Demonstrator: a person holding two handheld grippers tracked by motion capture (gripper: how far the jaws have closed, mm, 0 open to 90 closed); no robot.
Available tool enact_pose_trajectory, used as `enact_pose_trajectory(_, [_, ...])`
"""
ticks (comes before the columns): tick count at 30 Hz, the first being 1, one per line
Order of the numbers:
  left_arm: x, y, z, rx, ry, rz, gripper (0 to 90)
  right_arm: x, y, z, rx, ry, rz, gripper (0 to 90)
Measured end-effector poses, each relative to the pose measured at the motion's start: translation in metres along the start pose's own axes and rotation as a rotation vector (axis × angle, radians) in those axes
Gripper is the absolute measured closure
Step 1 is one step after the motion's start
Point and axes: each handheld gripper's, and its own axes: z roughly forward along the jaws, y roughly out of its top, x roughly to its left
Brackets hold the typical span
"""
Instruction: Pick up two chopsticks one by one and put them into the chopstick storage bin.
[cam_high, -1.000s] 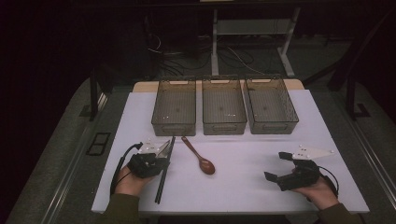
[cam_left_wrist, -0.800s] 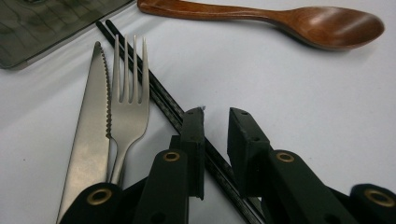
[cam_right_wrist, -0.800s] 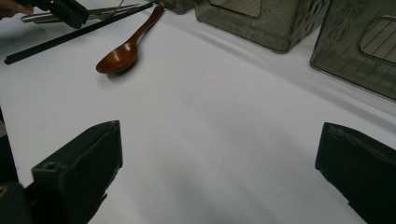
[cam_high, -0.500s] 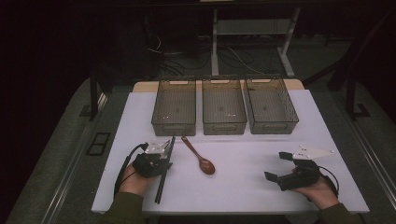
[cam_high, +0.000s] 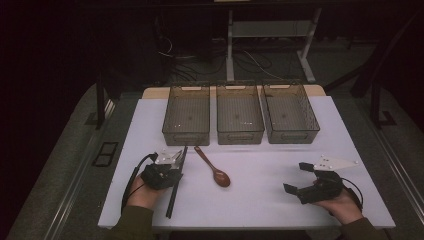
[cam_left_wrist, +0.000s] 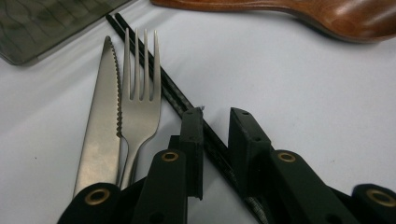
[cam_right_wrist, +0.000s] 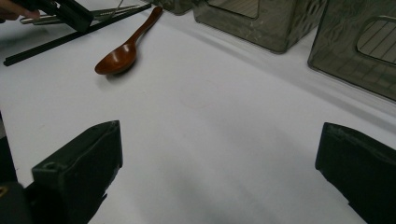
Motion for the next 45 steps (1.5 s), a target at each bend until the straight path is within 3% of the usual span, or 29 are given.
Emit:
enact_pose_trajectory(11, [-0.004, 0.002, 0.002, 0.002, -0.009, 0.005, 73.5, 0.000, 0.000, 0.000, 0.001, 0.000, -0.001, 0.9])
enact_pose_trajectory(20, [-0.009, 0.006, 0.006, 0.008, -0.019, 0.039, 71.4, 0.000, 0.000, 0.000, 0.001, 0.000, -0.001, 0.9])
enact_pose_trajectory(25, [-0.013, 0.007, 0.006, -0.011, -0.016, 0.034, 71.5, 0.000, 0.000, 0.000, 0.001, 0.000, -0.001, 0.9])
enact_pose_trajectory(30, [-0.014, 0.010, 0.004, -0.023, -0.019, 0.058, 73.2, 0.000, 0.000, 0.000, 0.000, 0.000, -0.002, 0.9])
enact_pose_trajectory(31, [-0.016, 0.009, 0.005, -0.016, -0.019, 0.045, 73.2, 0.000, 0.000, 0.000, 0.001, 0.000, -0.001, 0.9])
enact_pose_trajectory(45, [-0.018, 0.010, 0.008, -0.011, -0.032, 0.051, 72.0, 0.000, 0.000, 0.000, 0.000, 0.001, -0.001, 0.9])
